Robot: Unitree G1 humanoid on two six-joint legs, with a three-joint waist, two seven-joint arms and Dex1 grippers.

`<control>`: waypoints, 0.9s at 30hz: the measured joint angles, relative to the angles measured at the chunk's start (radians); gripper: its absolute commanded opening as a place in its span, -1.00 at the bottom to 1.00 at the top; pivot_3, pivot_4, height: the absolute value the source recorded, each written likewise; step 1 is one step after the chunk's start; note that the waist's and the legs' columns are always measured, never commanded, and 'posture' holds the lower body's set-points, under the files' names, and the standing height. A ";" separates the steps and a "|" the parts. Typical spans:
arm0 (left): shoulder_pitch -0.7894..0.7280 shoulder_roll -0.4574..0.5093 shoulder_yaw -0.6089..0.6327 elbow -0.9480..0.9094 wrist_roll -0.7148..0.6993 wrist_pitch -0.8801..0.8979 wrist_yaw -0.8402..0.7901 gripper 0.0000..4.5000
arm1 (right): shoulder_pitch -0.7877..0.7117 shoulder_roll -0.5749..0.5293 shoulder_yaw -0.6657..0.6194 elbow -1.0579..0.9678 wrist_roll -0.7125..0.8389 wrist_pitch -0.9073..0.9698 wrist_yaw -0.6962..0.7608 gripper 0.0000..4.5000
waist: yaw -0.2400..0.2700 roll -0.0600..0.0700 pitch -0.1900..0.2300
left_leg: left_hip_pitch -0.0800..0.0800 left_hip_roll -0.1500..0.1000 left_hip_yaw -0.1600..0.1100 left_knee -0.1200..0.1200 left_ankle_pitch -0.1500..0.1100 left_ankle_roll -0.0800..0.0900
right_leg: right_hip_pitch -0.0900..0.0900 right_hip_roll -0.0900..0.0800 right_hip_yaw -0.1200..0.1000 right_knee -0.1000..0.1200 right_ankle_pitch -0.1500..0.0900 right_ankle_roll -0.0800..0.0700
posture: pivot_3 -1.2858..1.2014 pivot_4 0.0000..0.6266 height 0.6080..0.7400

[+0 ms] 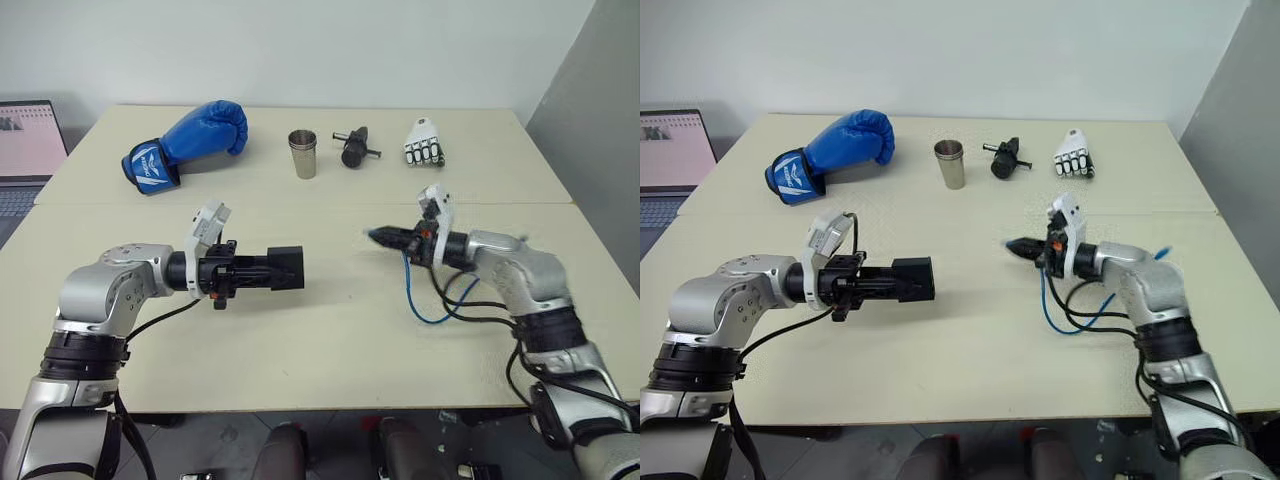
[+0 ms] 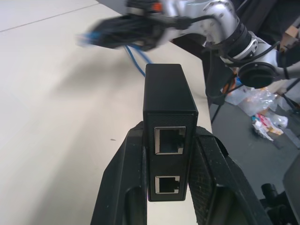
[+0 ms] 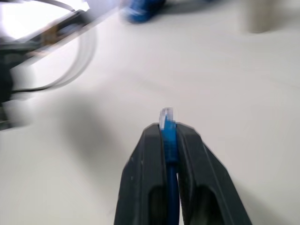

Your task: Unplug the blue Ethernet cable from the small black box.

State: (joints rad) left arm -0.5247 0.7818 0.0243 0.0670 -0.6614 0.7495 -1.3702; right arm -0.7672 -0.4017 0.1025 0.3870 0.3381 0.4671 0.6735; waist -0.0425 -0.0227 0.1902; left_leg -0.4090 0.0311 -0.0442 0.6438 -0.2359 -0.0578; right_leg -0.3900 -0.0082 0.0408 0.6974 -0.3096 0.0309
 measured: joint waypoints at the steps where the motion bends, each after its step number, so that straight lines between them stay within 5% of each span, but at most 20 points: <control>1: 0.004 -0.001 0.006 -0.005 -0.003 0.003 0.009 -0.65 | -0.031 0.013 -0.001 0.090 -0.046 -0.074 -0.054 -0.98 | -0.001 0.000 0.000 | 0.000 0.000 0.000 0.000 0.000 0.000 | 0.000 0.000 0.000 0.000 0.000 0.000 | 0.03 -0.52 1.00; 3: 0.009 -0.004 0.014 -0.020 -0.007 0.010 0.028 -0.65 | -0.107 0.033 -0.005 0.285 -0.124 -0.215 -0.160 -0.98 | -0.003 0.000 0.000 | 0.000 0.000 0.001 0.000 0.000 0.000 | 0.000 -0.001 0.001 0.000 0.000 0.000 | 0.03 -0.52 1.00; 7: 0.017 -0.011 0.024 -0.042 -0.024 0.018 0.057 -0.65 | -0.204 0.055 -0.026 0.530 -0.203 -0.374 -0.252 -0.50 | -0.005 0.000 0.000 | -0.001 0.000 0.002 -0.001 0.000 0.000 | 0.000 -0.002 0.001 -0.001 0.000 0.000 | 0.03 -0.52 1.00; 15: 0.040 -0.023 0.051 -0.066 -0.044 0.030 0.114 -0.65 | -0.204 0.058 -0.065 0.568 -0.206 -0.398 -0.192 0.39 | -0.008 0.000 0.000 | -0.001 -0.001 0.002 0.000 0.000 0.000 | 0.000 -0.002 0.001 0.000 0.000 -0.001 | 0.03 -0.52 1.00; 20: 0.050 -0.064 0.071 -0.062 -0.003 -0.032 0.214 -0.65 | -0.096 0.001 -0.044 0.265 -0.174 -0.317 0.011 0.92 | -0.004 0.000 0.000 | -0.001 -0.001 0.000 0.000 0.000 0.000 | 0.000 -0.002 0.000 0.000 0.000 0.000 | 0.03 -0.52 1.00; 27: 0.053 -0.225 0.147 0.108 0.213 -0.330 0.595 -0.65 | 0.061 -0.080 0.072 -0.352 0.008 -0.002 0.303 0.94 | -0.002 0.001 0.000 | -0.001 0.000 -0.006 0.001 0.000 0.000 | 0.000 -0.002 0.000 0.001 0.000 0.000 | 0.03 -0.52 1.00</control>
State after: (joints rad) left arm -0.4714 0.5568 0.1708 0.1748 -0.4486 0.4199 -0.7757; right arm -0.7058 -0.4821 0.1741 0.0350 0.3459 0.4646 0.9761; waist -0.0447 -0.0222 0.1906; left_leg -0.4100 0.0308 -0.0498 0.6448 -0.2358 -0.0580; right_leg -0.3897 -0.0103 0.0409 0.6980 -0.3095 0.0306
